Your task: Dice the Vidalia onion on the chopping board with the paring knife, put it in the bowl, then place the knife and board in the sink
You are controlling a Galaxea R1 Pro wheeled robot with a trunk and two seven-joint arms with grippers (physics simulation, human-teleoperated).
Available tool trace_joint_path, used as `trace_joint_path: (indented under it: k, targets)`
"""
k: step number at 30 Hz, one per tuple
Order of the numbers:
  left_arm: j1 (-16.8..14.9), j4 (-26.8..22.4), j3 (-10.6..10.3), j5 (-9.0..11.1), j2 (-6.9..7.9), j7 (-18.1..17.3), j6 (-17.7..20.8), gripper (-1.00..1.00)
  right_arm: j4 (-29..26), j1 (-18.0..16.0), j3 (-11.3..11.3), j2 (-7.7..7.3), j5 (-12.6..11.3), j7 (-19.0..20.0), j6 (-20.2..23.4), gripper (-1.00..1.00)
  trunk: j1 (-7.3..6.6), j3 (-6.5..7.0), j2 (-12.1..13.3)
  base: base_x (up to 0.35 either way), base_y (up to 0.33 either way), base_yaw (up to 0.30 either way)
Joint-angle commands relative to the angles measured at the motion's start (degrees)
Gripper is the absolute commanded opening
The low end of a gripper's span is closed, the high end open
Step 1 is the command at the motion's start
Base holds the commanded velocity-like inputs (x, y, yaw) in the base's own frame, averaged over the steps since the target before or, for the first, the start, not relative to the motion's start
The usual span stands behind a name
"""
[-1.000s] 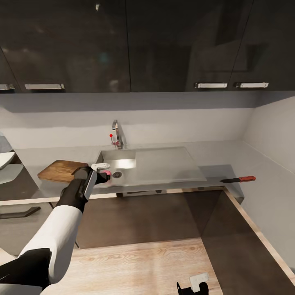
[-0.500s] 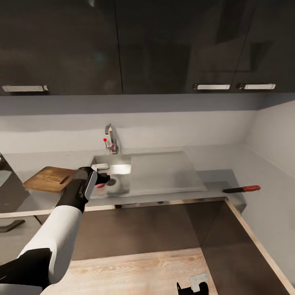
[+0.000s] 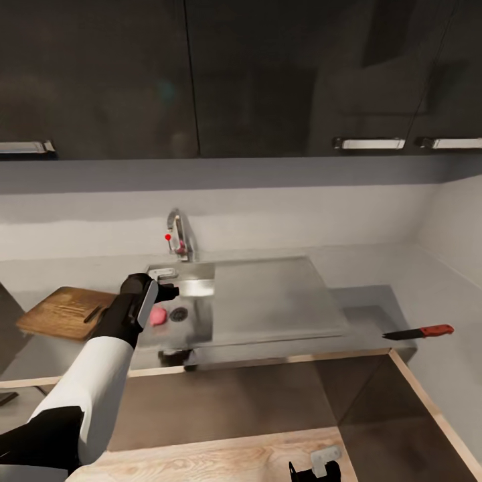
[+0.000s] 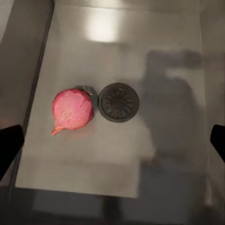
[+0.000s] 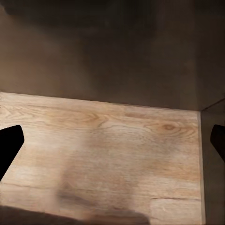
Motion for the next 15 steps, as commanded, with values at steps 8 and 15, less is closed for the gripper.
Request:
trace_joint_path:
  k: [8, 15]
  targets:
    - [0.0, 0.0, 0.2, 0.2, 0.73, 0.1, 0.2, 1.0, 0.0, 0.0, 0.0, 0.0, 0.6, -0.3, 0.0, 1.0, 0.05, -0.84, -0.1, 0.055, 0.034, 0.0]
    - [0.0, 0.0, 0.2, 0.2, 0.81, 0.1, 0.1, 1.0, 0.1, 0.0, 0.0, 0.0, 0.6, -0.3, 0.0, 1.0, 0.05, -1.49, -0.1, 0.032, 0.002, 0.0]
